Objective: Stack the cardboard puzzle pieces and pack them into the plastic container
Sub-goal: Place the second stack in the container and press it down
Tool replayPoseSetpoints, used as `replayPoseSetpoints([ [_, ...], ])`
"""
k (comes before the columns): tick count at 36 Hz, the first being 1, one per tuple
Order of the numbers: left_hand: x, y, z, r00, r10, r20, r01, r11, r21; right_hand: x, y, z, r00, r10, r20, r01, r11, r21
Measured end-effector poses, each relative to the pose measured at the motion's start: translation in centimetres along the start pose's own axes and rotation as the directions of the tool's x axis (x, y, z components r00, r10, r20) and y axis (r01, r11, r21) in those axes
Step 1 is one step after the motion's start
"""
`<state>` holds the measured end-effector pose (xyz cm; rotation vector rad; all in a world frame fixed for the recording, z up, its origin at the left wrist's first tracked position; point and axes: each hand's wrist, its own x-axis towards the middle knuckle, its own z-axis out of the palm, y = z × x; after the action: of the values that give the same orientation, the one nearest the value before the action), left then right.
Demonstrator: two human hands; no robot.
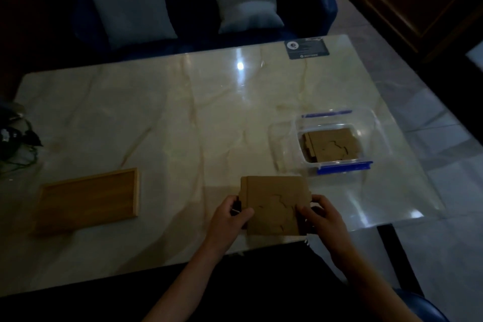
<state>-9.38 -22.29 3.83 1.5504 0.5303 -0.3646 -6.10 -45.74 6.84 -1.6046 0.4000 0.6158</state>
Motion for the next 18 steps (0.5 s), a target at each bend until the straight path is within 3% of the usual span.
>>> replayPoseSetpoints([
  [7, 1.6, 2.1, 5.0, 0.991, 0.022, -0.134, -0.029, 0.998, -0.05, 2.1, -2.3, -4.8, 0.999, -0.032, 0.003, 0.032, 0.999, -0.024],
  [18, 5.1, 5.1, 13.3, 0.98, 0.05, -0.191, -0.053, 0.999, -0.011, 6.5, -4.6, -13.7, 0.998, -0.062, -0.011, 0.061, 0.995, -0.085],
])
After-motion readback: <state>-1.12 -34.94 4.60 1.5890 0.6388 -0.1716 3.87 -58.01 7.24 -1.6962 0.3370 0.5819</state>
